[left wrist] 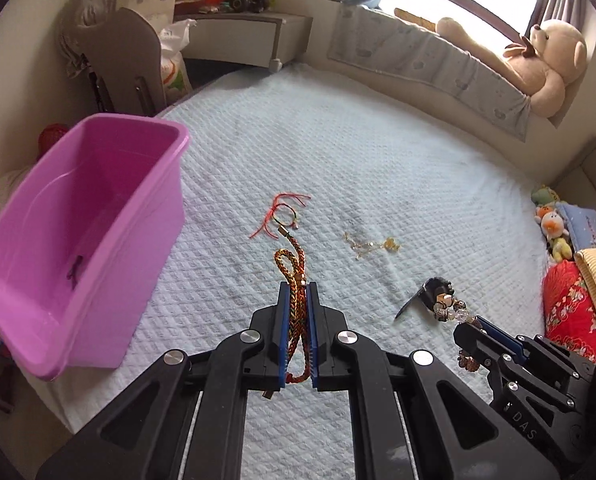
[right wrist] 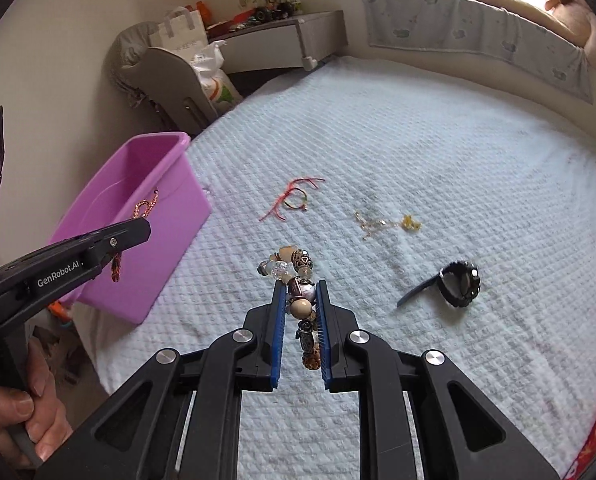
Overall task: Organize jewelry
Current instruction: 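Carry both held bracelets over the pink tub, then open both tools to drop the bracelets into the tub, then move both open tools back over the red string bracelet and black watch, then grasp the red string bracelet with the left tool while the right tool grasps the black watch, then lift both held pieces and carry them over the pink tub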
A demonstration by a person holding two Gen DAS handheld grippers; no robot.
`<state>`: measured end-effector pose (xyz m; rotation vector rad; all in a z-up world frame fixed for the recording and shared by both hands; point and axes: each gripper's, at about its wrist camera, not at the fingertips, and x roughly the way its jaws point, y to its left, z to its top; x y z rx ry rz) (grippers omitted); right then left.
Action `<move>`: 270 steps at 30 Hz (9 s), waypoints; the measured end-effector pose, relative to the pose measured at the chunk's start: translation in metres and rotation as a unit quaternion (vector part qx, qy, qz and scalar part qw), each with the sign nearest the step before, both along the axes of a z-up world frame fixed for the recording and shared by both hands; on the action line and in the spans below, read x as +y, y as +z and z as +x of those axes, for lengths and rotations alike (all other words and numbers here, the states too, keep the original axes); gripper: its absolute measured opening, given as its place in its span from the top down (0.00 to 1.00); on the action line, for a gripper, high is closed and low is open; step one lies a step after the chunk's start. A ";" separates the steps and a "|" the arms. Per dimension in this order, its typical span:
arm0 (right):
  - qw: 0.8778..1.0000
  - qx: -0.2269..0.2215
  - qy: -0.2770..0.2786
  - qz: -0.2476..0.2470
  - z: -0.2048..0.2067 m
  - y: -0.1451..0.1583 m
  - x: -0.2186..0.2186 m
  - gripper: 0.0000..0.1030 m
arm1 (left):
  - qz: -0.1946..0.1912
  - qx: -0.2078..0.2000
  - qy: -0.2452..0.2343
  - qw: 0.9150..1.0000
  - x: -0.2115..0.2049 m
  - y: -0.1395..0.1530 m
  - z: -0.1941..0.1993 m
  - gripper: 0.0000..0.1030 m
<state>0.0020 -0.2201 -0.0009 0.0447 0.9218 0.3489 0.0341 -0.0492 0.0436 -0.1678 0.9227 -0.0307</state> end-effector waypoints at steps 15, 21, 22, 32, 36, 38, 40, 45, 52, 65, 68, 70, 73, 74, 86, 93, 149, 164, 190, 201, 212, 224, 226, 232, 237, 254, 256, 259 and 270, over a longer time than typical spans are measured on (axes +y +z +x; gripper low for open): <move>0.992 -0.020 0.114 0.038 0.033 0.101 0.163 0.86 | 0.039 -0.033 0.084 0.995 0.157 0.101 -0.015 0.92; 0.991 0.013 0.130 0.022 0.064 0.093 0.253 0.86 | 0.031 -0.014 0.075 0.997 0.232 0.083 0.008 0.92; 0.991 0.021 0.132 0.019 0.070 0.089 0.267 0.86 | 0.028 -0.003 0.073 0.997 0.243 0.074 0.011 0.92; 0.985 0.110 0.133 -0.018 0.110 0.034 0.355 0.86 | 0.006 0.070 0.041 0.997 0.301 0.008 0.042 0.92; 0.981 0.136 0.134 -0.044 0.121 0.014 0.374 0.86 | -0.002 0.078 0.036 0.996 0.308 -0.006 0.051 0.92; 0.980 0.148 0.124 -0.046 0.126 0.006 0.376 0.86 | -0.005 0.084 0.036 0.996 0.311 -0.012 0.055 0.92; 0.980 0.156 0.114 -0.051 0.131 -0.001 0.378 0.86 | -0.011 0.094 0.036 0.995 0.314 -0.018 0.058 0.92; 0.978 0.175 0.101 -0.060 0.140 -0.012 0.381 0.86 | -0.009 0.092 0.037 0.995 0.320 -0.021 0.063 0.88; 0.979 0.164 0.095 -0.073 0.145 -0.011 0.385 0.57 | -0.002 0.074 0.055 0.996 0.330 -0.012 0.062 0.31; 0.981 0.179 0.062 -0.045 0.145 -0.007 0.362 0.52 | 0.018 0.079 0.057 0.995 0.327 -0.005 0.055 0.19; 0.982 0.179 0.051 -0.038 0.139 -0.005 0.353 0.51 | 0.019 0.081 0.052 0.995 0.323 -0.005 0.055 0.19; 0.982 0.180 0.042 -0.031 0.134 -0.003 0.344 0.49 | 0.020 0.079 0.048 0.996 0.318 -0.002 0.054 0.19; 0.983 0.179 0.026 -0.023 0.125 -0.001 0.325 0.48 | 0.023 0.072 0.038 0.996 0.310 0.003 0.053 0.19; 0.984 0.179 0.019 -0.021 0.121 0.000 0.318 0.48 | 0.025 0.069 0.033 0.997 0.307 0.005 0.053 0.19; 0.985 0.150 -0.085 -0.008 0.057 0.016 0.216 0.47 | 0.015 0.024 -0.057 0.998 0.239 0.033 0.053 0.17; 0.978 0.143 -0.152 0.005 0.024 0.021 0.144 0.45 | 0.014 0.014 -0.117 0.993 0.174 0.041 0.050 0.17; 0.920 0.038 -0.388 0.042 0.111 -0.213 -0.171 0.42 | 0.089 -0.013 -0.027 0.996 -0.011 -0.232 0.220 0.15; 0.924 0.046 -0.378 0.019 0.143 -0.235 -0.164 0.42 | 0.092 -0.017 -0.019 0.995 -0.005 -0.248 0.248 0.15; 0.928 0.037 -0.371 -0.006 0.151 -0.240 -0.165 0.56 | 0.106 0.009 -0.070 0.992 -0.027 -0.266 0.273 0.30; 0.929 0.046 -0.366 -0.007 0.149 -0.235 -0.166 0.70 | 0.102 0.017 -0.088 0.991 -0.034 -0.255 0.261 0.95; 0.928 0.043 -0.371 0.003 0.135 -0.223 -0.168 0.73 | 0.091 0.002 -0.086 0.992 -0.021 -0.228 0.249 0.97; 0.934 0.018 -0.358 0.000 0.118 -0.184 -0.169 0.73 | 0.091 -0.014 -0.106 0.990 -0.036 -0.194 0.225 0.97; 0.935 0.016 -0.355 0.001 0.113 -0.176 -0.168 0.73 | 0.089 -0.016 -0.109 0.990 -0.039 -0.186 0.219 0.97; 0.939 0.015 -0.343 0.006 0.083 -0.151 -0.166 0.73 | 0.083 -0.022 -0.117 0.989 -0.050 -0.159 0.192 0.97; 0.951 0.016 -0.308 0.007 0.061 -0.118 -0.162 0.73 | 0.077 -0.019 -0.123 0.989 -0.056 -0.125 0.160 0.97; 0.995 -0.008 -0.095 0.030 0.019 0.036 -0.074 0.73 | 0.075 -0.025 -0.032 0.996 -0.007 0.035 0.028 0.96; 0.997 -0.012 -0.067 0.036 0.018 0.050 -0.056 0.73 | 0.077 -0.027 -0.017 0.997 0.007 0.050 0.014 0.96; 0.998 -0.016 -0.029 0.044 0.016 0.067 -0.025 0.73 | 0.080 -0.029 0.006 0.996 0.032 0.069 -0.004 0.96; 0.996 -0.015 0.062 0.069 0.017 0.098 0.125 0.73 | 0.072 -0.042 0.047 0.995 0.154 0.096 -0.032 0.96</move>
